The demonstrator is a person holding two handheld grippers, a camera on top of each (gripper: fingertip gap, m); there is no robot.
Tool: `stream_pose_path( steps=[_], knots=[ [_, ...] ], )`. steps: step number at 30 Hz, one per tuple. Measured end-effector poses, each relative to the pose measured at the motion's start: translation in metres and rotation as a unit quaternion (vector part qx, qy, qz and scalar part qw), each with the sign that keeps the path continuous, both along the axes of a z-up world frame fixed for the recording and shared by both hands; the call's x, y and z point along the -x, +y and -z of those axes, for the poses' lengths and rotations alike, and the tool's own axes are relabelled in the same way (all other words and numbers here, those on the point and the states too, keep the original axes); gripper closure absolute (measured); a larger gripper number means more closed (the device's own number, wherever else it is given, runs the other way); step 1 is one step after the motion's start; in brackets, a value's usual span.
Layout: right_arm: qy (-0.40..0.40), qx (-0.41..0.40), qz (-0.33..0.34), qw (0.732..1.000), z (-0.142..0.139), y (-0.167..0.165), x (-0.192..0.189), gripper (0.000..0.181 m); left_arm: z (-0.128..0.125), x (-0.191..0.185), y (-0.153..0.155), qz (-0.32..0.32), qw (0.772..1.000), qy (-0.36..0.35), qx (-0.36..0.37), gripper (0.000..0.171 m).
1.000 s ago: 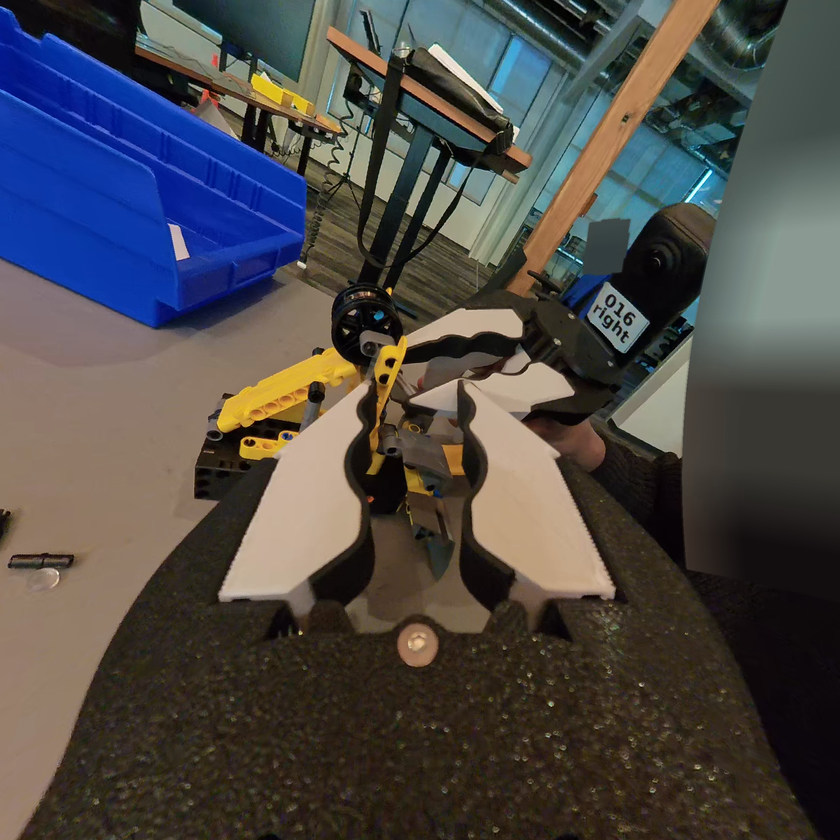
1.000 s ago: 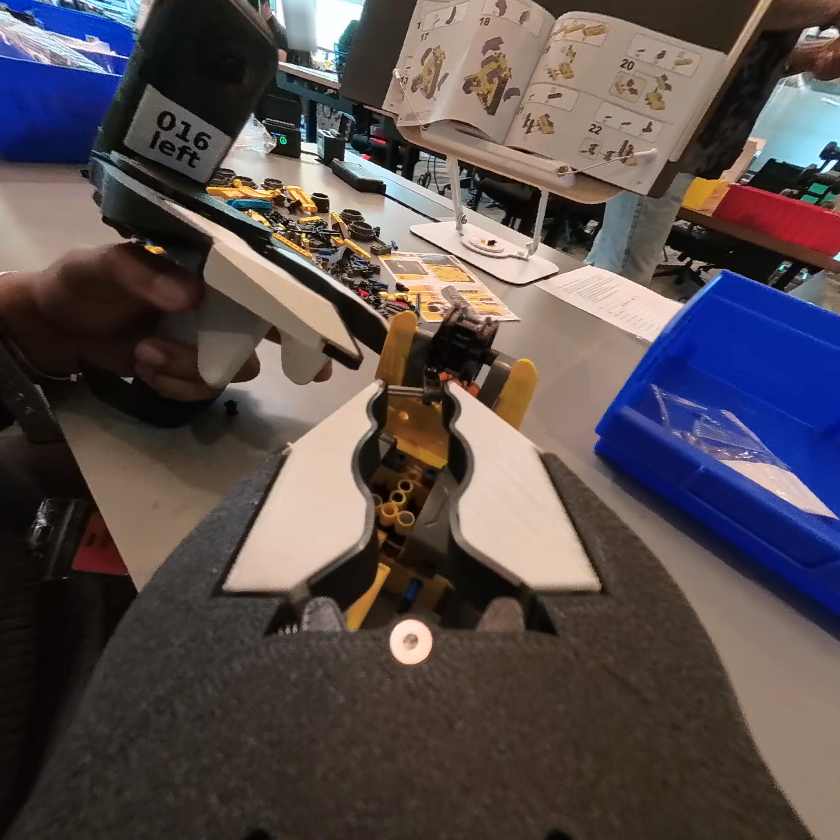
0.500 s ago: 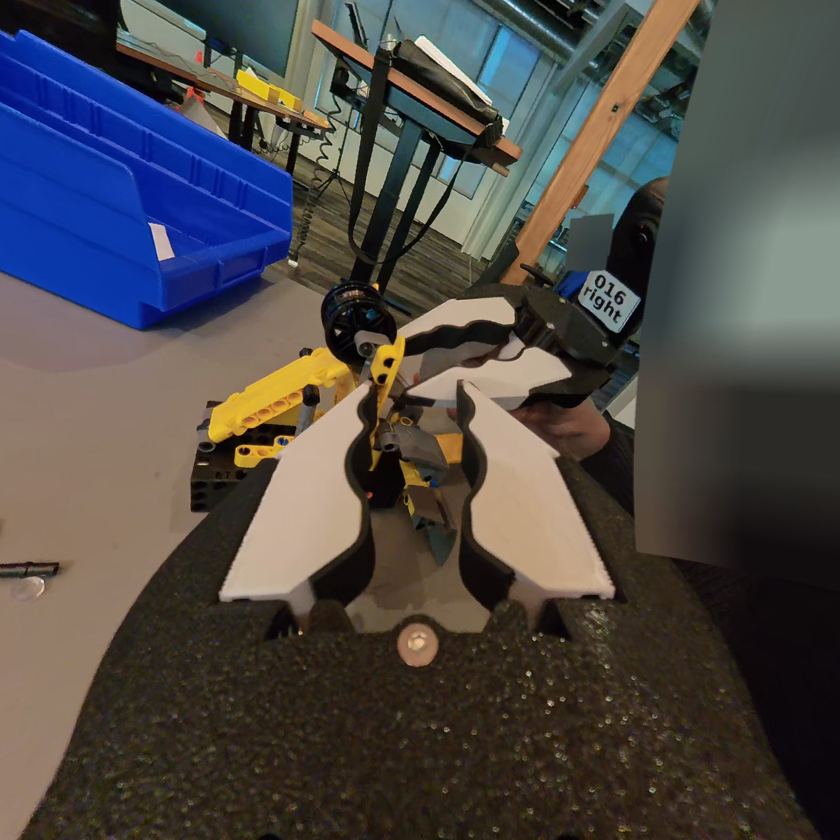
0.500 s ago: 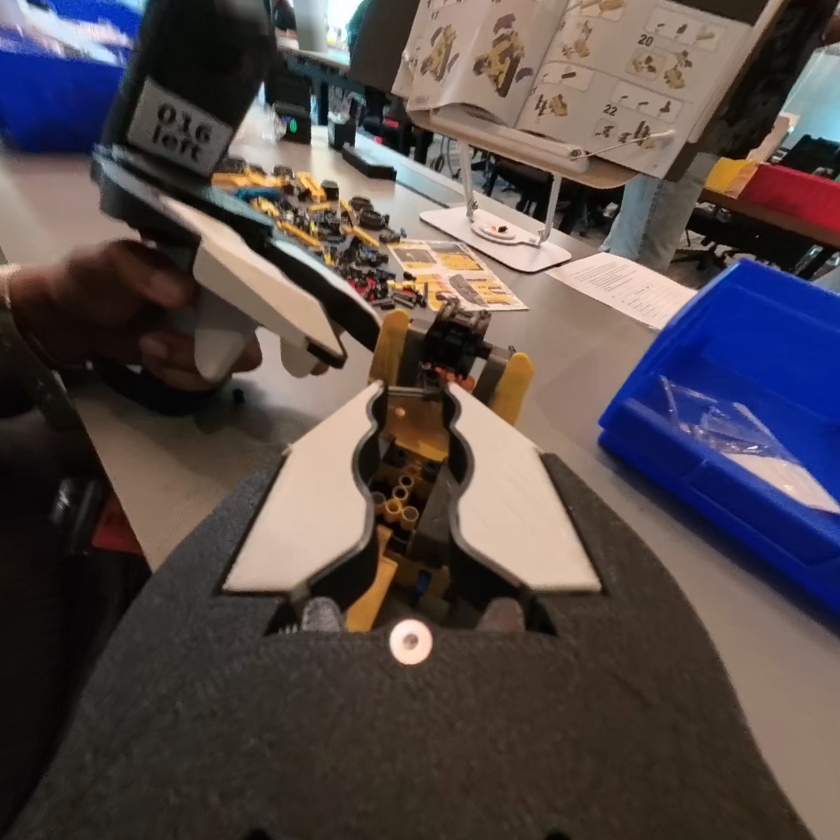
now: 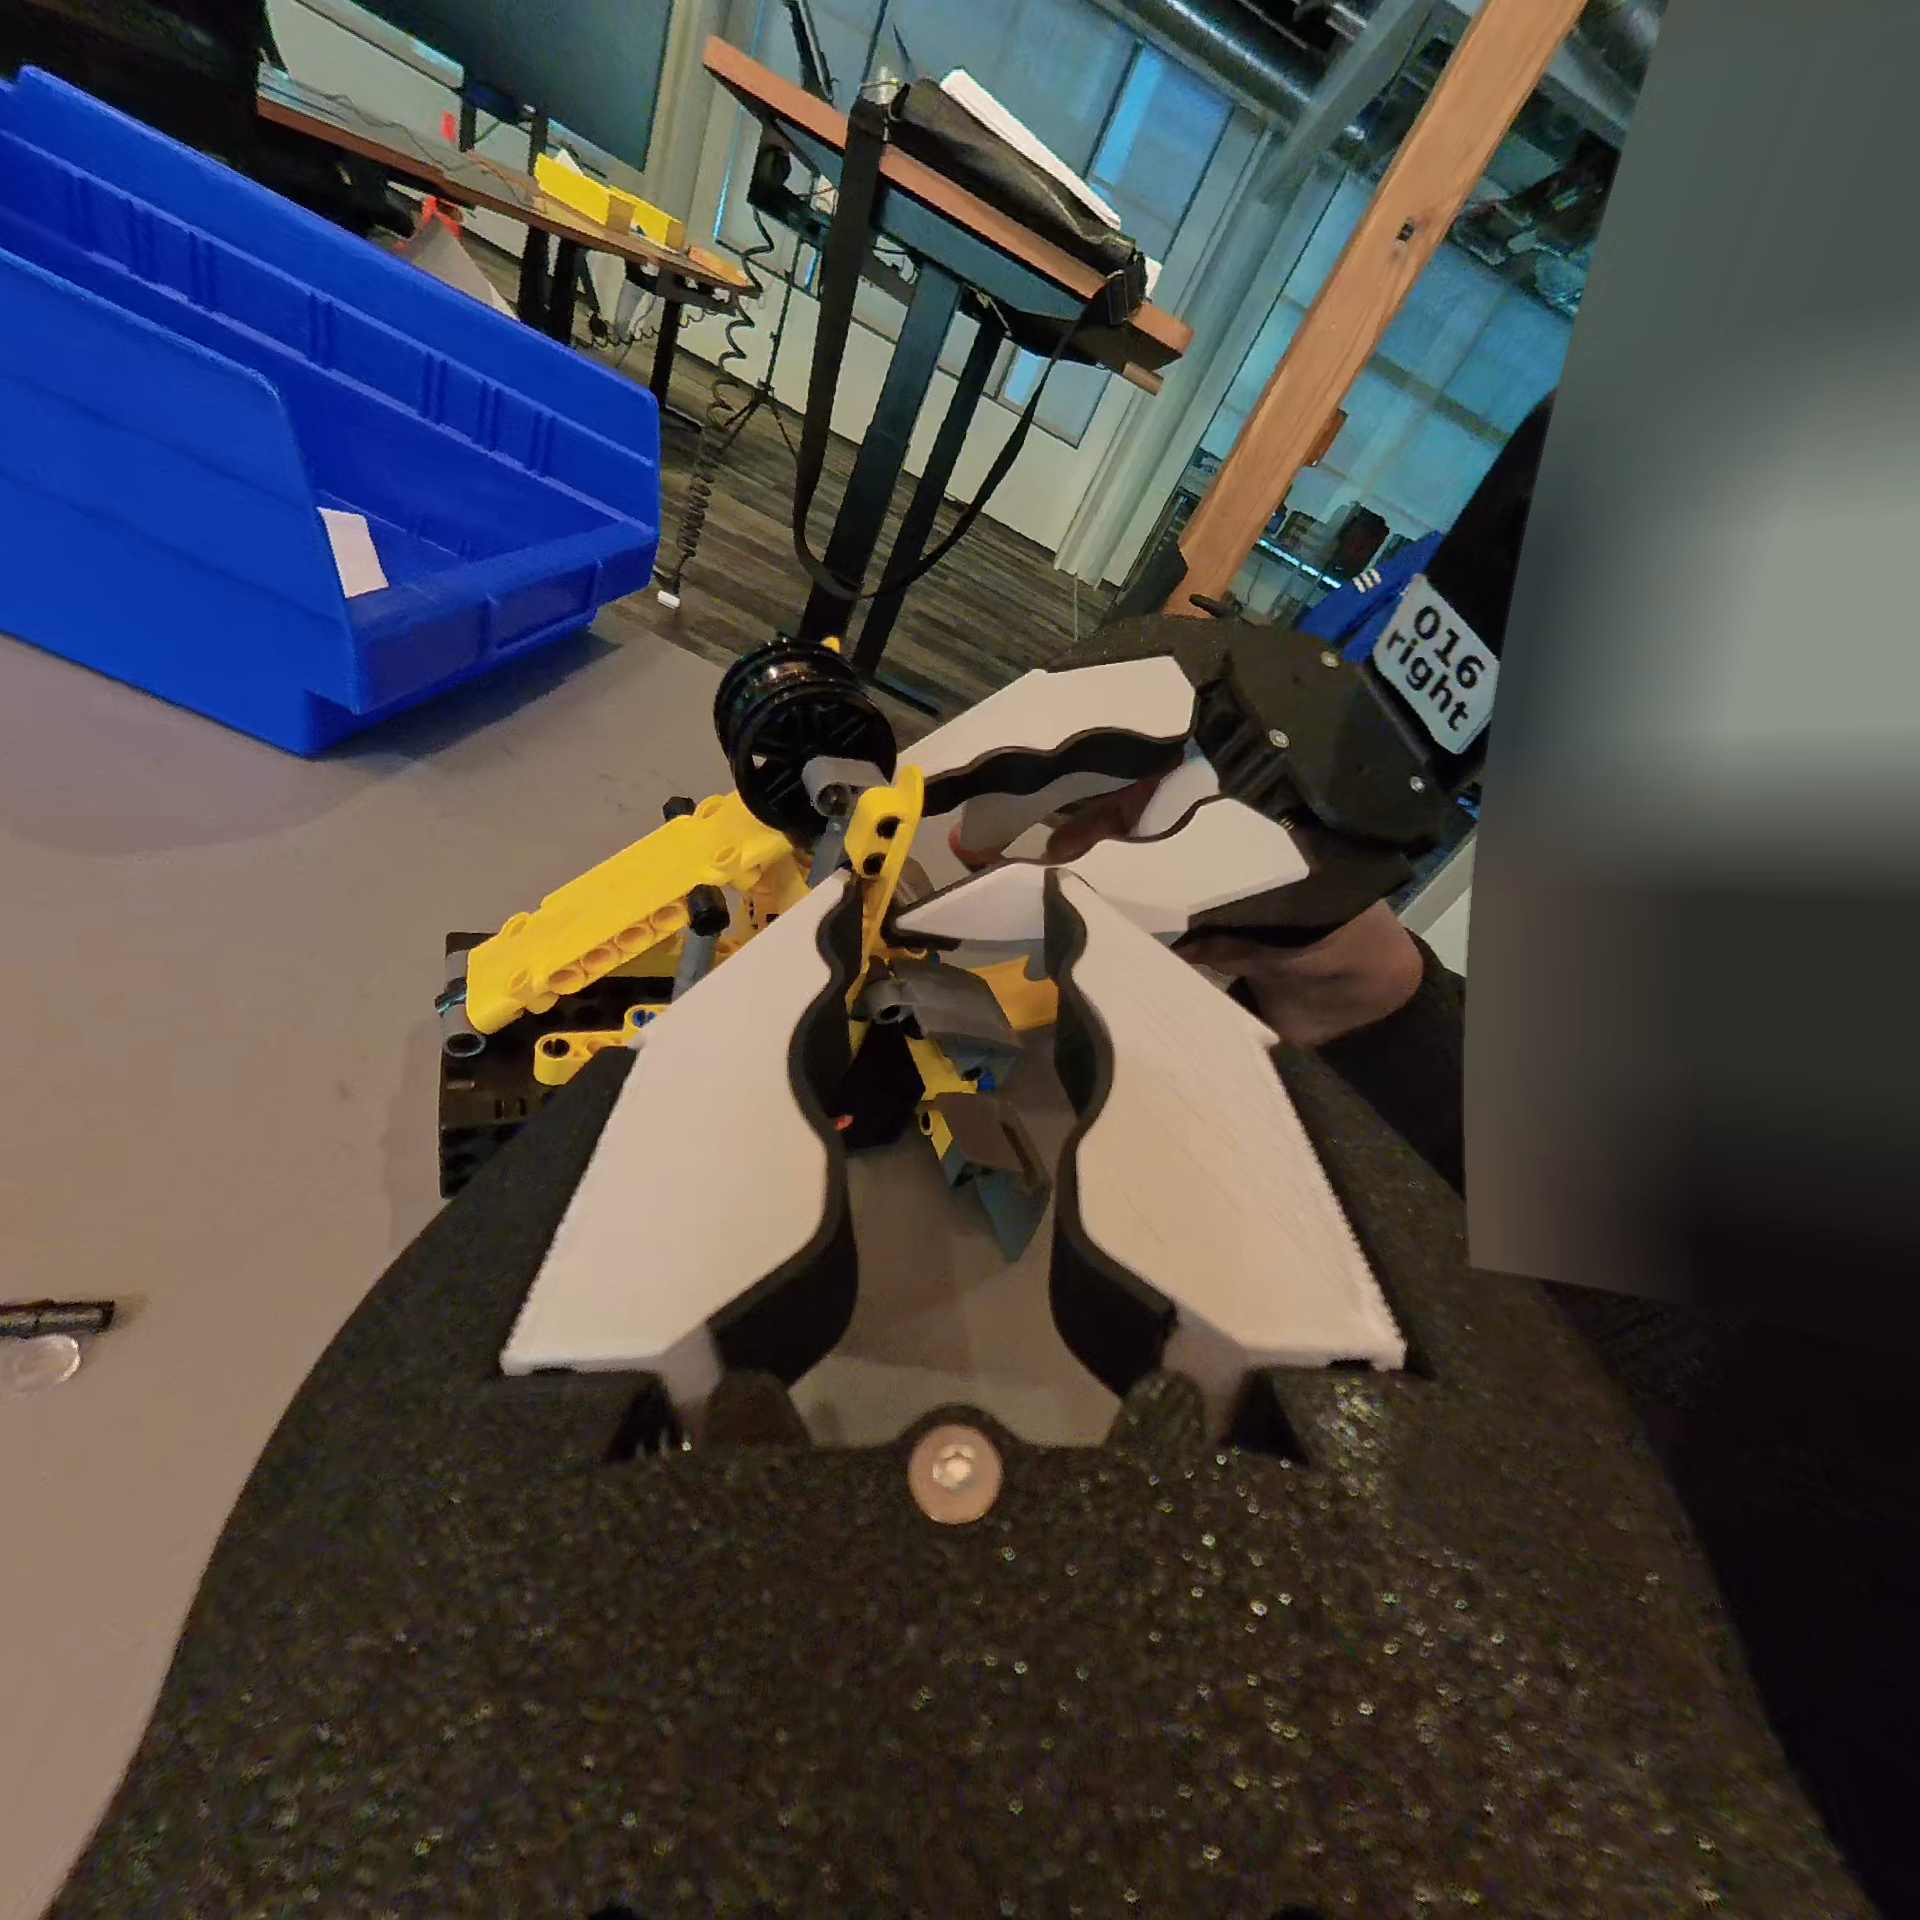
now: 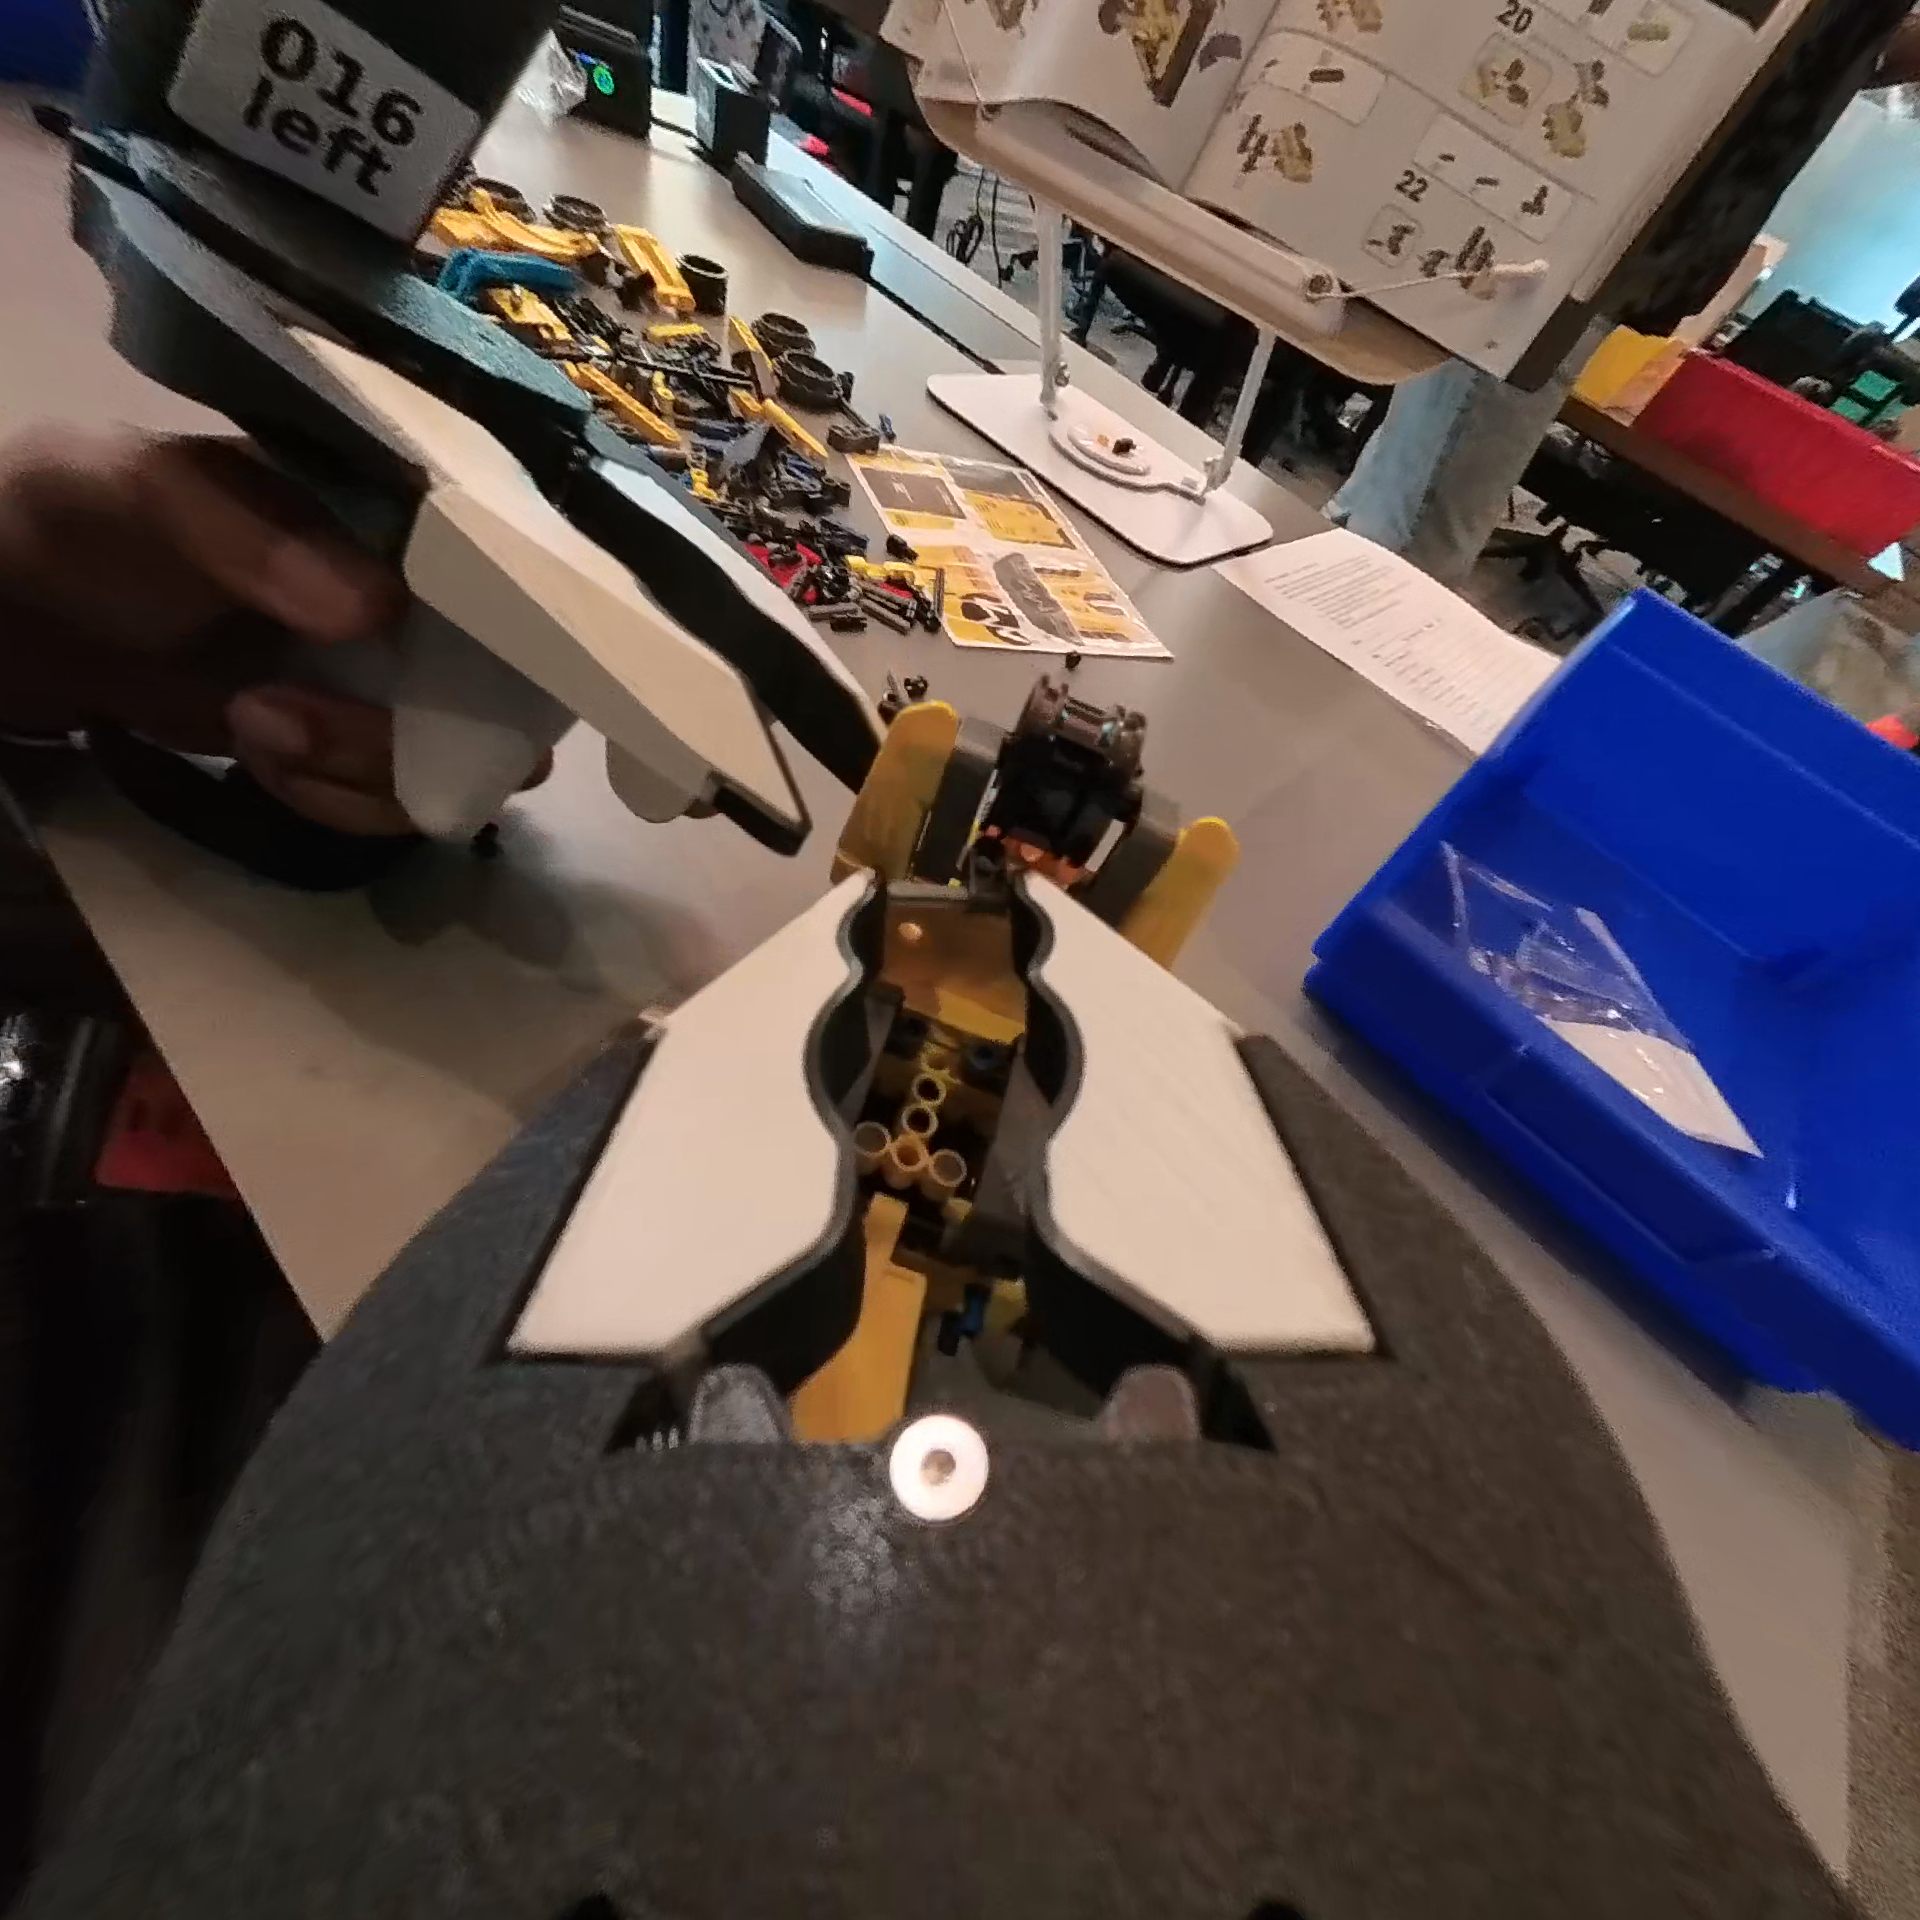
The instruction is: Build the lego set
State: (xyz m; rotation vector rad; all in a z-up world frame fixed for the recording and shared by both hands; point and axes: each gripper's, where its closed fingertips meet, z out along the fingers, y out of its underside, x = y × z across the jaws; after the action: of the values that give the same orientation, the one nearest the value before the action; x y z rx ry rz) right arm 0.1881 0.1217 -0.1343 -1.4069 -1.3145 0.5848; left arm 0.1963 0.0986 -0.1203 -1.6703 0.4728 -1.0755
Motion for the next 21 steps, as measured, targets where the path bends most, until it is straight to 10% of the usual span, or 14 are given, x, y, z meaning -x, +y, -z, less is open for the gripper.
stream_pose_path(
  steps=[21],
  knots=[
    [-0.046,0.037,0.009,0.998,0.0016,-0.0022,-0.0091,0.158,0.0011,-0.0095,-0.0032,0.014,1.000,0.018,-0.013,0.139]
  ],
)
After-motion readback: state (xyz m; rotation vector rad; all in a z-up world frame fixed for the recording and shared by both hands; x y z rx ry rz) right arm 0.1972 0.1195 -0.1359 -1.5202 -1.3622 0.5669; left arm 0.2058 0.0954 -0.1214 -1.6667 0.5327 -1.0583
